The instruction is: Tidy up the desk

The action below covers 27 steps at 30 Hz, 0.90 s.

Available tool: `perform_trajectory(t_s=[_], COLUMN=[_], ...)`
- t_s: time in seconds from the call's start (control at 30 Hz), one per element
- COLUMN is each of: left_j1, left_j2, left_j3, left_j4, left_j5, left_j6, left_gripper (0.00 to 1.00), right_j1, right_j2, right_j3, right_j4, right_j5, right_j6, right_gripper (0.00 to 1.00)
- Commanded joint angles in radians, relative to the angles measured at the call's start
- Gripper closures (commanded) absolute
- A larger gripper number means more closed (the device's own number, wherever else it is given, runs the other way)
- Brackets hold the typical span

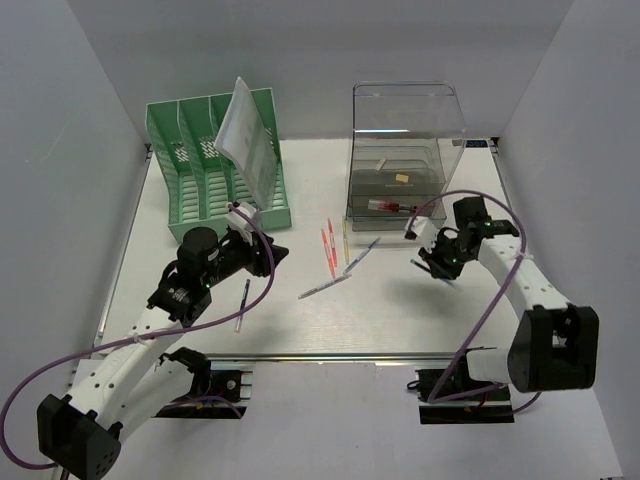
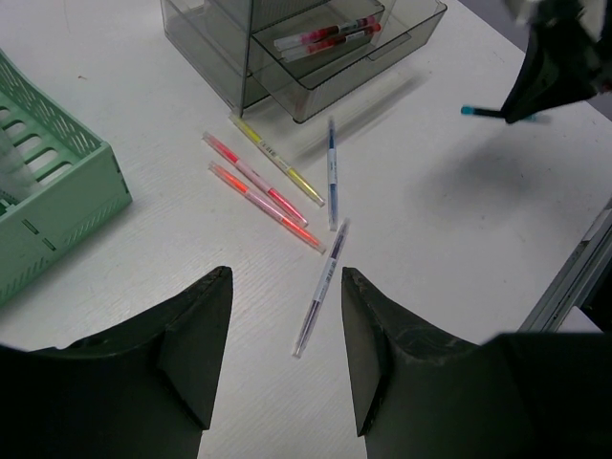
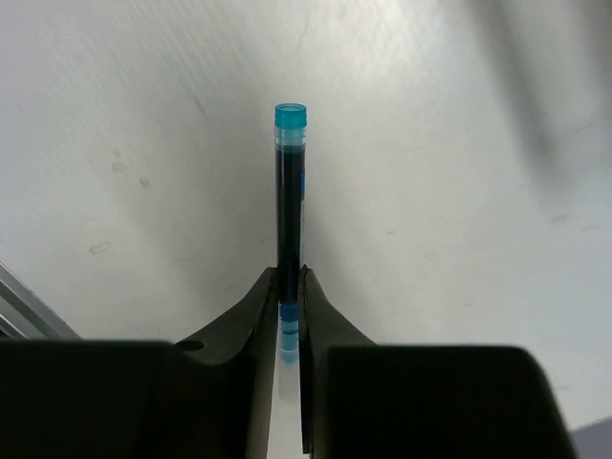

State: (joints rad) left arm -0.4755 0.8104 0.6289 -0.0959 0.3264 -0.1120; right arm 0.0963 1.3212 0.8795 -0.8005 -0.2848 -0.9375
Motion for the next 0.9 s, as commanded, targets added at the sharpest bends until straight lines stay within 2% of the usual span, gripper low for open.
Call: perform_trajectory(t_s=[0.0, 0.1, 0.23, 0.5, 0.7, 0.77, 0.8, 0.87], left_j1=[-0.005, -0.005, -0.005, -0.005, -0.005, -0.005, -0.005, -0.005], left_j2=[-0.001, 0.007, 0.033, 0.067, 0.076, 0.079, 0.081, 0.081], left_j3=[-0.006, -0.008, -0.009, -0.009, -0.009, -0.008, -0.006, -0.005], left_j4=[0.016, 0.016, 0.015, 0.007, 0.007, 0.004, 0.004, 0.002], left_j5=[0.0, -0.001, 0.005, 0.0, 0.0, 0.005, 0.007, 0.007], left_j6=[0.012, 0.017, 0.023, 0.035, 0.038, 0.04, 0.041, 0.041], left_gripper=[0.41, 0.41, 0.41, 0.41, 0.41, 0.41, 0.41, 0.41], right_j1=[0.026, 0.071, 0.143, 0.227, 0.267, 0.27, 0.261, 0.264], right_j2=[-0.076, -0.082, -0.06, 0.098, 0.11, 0.142, 0.162, 0.214], right_j3=[0.131, 0.216, 0.283, 0.472, 0.467, 0.513, 0.553, 0.669], right_j4=[-0.071, -0.033, 0.121, 0.155, 0.196, 0.166, 0.097, 0.025], right_j5=[-0.117, -0.126, -0.071, 0.006, 0.061, 0.017, -0.022, -0.135], right_j6=[-0.096, -0.09, -0.076, -0.037, -0.063, -0.008, 0.029, 0.129], right_gripper=[0.96, 0.95, 0.95, 0.94, 0.94, 0.96, 0.97, 0.98])
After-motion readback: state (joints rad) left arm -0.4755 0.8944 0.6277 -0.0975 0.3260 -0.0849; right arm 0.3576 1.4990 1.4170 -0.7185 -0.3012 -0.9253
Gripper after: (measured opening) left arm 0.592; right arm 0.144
